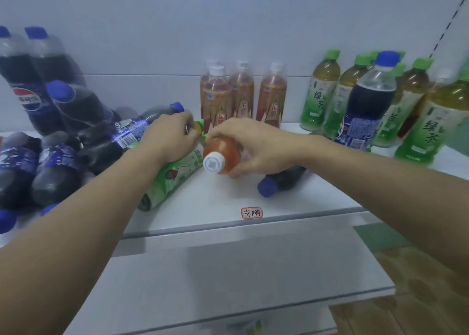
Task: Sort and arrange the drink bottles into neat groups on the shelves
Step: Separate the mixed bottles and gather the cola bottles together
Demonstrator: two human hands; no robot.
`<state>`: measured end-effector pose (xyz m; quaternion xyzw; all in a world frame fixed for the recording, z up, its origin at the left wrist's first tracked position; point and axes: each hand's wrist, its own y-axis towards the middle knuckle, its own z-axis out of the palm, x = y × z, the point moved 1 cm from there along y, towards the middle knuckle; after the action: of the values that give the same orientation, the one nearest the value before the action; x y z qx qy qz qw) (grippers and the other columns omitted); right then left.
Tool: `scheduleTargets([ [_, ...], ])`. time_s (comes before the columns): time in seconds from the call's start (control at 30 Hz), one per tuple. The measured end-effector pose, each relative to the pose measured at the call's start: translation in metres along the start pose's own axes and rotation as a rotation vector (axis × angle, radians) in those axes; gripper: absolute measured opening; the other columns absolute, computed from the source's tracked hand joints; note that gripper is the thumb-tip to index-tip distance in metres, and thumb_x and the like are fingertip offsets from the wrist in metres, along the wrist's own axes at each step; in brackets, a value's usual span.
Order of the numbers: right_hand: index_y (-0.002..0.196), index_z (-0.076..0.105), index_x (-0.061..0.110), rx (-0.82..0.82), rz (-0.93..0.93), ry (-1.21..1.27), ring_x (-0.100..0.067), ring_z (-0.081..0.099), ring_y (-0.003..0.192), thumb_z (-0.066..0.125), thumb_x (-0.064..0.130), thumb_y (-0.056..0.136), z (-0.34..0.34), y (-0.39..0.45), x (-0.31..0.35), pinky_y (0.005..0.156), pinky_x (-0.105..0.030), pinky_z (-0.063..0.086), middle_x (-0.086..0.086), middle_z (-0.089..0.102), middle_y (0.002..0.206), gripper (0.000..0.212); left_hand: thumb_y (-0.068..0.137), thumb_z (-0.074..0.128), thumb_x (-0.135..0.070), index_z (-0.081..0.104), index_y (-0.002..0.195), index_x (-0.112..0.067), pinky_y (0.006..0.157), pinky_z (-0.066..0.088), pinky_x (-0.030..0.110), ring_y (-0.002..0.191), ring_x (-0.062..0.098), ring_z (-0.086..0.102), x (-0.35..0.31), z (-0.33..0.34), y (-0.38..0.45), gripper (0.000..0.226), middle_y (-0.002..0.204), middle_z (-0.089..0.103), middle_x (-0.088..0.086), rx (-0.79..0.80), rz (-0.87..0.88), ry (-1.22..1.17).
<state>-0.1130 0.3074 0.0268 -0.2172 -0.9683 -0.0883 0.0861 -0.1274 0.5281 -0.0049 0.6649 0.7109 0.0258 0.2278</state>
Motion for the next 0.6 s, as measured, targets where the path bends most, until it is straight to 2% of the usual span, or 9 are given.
scheduleTargets([
  [0.07, 0.135, 0.051, 0.028, -0.076, 0.120, 0.195, -0.014, 0.058, 0.116, 0.084, 0.033, 0.079, -0.013, -0.001, -0.009, 0.099, -0.032, 0.047, 0.007, 0.060, 0.129, 0.066, 0.094, 0.050, -0.028, 0.059, 0.096, -0.021, 0.079, 0.052, 0.042, 0.089, 0.036, 0.061, 0.001, 0.000, -0.001, 0.012, 0.096, 0.068, 0.009, 0.004, -0.001, -0.017],
  [0.2, 0.133, 0.053, 0.017, -0.244, 0.383, 0.564, -0.002, 0.063, 0.100, 0.076, 0.022, 0.092, -0.026, 0.008, -0.027, 0.076, -0.015, 0.048, 0.009, 0.066, 0.116, 0.048, 0.094, 0.046, -0.030, 0.059, 0.100, -0.021, 0.082, 0.054, 0.046, 0.089, 0.034, 0.062, -0.003, -0.002, -0.002, 0.017, 0.099, 0.068, 0.009, 0.027, -0.007, -0.012],
  [0.27, 0.119, 0.057, 0.024, -0.311, 0.514, 0.697, 0.000, 0.062, 0.088, 0.071, 0.025, 0.096, -0.026, 0.017, -0.035, 0.059, -0.012, 0.047, 0.012, 0.065, 0.104, 0.027, 0.095, 0.044, -0.031, 0.058, 0.102, -0.020, 0.080, 0.053, 0.044, 0.091, 0.035, 0.062, -0.007, -0.001, -0.002, 0.019, 0.100, 0.068, 0.009, 0.029, -0.011, 0.014],
  [0.3, 0.109, 0.057, 0.028, -0.340, 0.560, 0.739, -0.001, 0.061, 0.084, 0.069, 0.026, 0.097, -0.025, 0.021, -0.039, 0.055, -0.016, 0.047, 0.013, 0.065, 0.098, 0.017, 0.096, 0.044, -0.032, 0.058, 0.103, -0.020, 0.079, 0.053, 0.044, 0.091, 0.035, 0.062, -0.008, 0.000, -0.002, 0.020, 0.100, 0.067, 0.010, 0.032, -0.007, 0.025],
  [0.33, 0.102, 0.056, 0.030, -0.369, 0.600, 0.776, -0.005, 0.062, 0.085, 0.068, 0.028, 0.098, -0.024, 0.025, -0.041, 0.058, -0.022, 0.048, 0.013, 0.064, 0.095, 0.012, 0.097, 0.044, -0.032, 0.057, 0.104, -0.019, 0.079, 0.054, 0.044, 0.090, 0.035, 0.062, -0.009, 0.000, -0.002, 0.020, 0.100, 0.067, 0.010, 0.036, 0.002, 0.032],
  [0.4, 0.101, 0.053, 0.030, -0.428, 0.671, 0.836, -0.016, 0.062, 0.098, 0.066, 0.034, 0.099, -0.022, 0.032, -0.045, 0.072, -0.033, 0.050, 0.013, 0.062, 0.097, 0.014, 0.097, 0.044, -0.031, 0.057, 0.106, -0.019, 0.080, 0.056, 0.046, 0.087, 0.033, 0.063, -0.009, -0.001, -0.002, 0.020, 0.099, 0.067, 0.010, 0.046, 0.023, 0.030],
  [0.5, 0.119, 0.044, 0.025, -0.497, 0.735, 0.811, -0.024, 0.059, 0.115, 0.064, 0.041, 0.099, -0.016, 0.036, -0.047, 0.088, -0.045, 0.053, 0.007, 0.061, 0.112, 0.032, 0.098, 0.043, -0.031, 0.057, 0.106, -0.019, 0.075, 0.055, 0.043, 0.084, 0.031, 0.062, -0.008, -0.001, -0.001, 0.020, 0.096, 0.066, 0.009, 0.045, 0.050, 0.035],
  [0.6, 0.141, 0.041, 0.017, -0.533, 0.761, 0.728, -0.023, 0.060, 0.122, 0.065, 0.034, 0.100, -0.011, 0.029, -0.044, 0.102, -0.050, 0.053, -0.001, 0.059, 0.134, 0.051, 0.098, 0.043, -0.031, 0.055, 0.104, -0.019, 0.067, 0.048, 0.039, 0.080, 0.030, 0.060, -0.007, 0.002, 0.001, 0.018, 0.092, 0.063, 0.008, 0.041, 0.066, 0.043],
])
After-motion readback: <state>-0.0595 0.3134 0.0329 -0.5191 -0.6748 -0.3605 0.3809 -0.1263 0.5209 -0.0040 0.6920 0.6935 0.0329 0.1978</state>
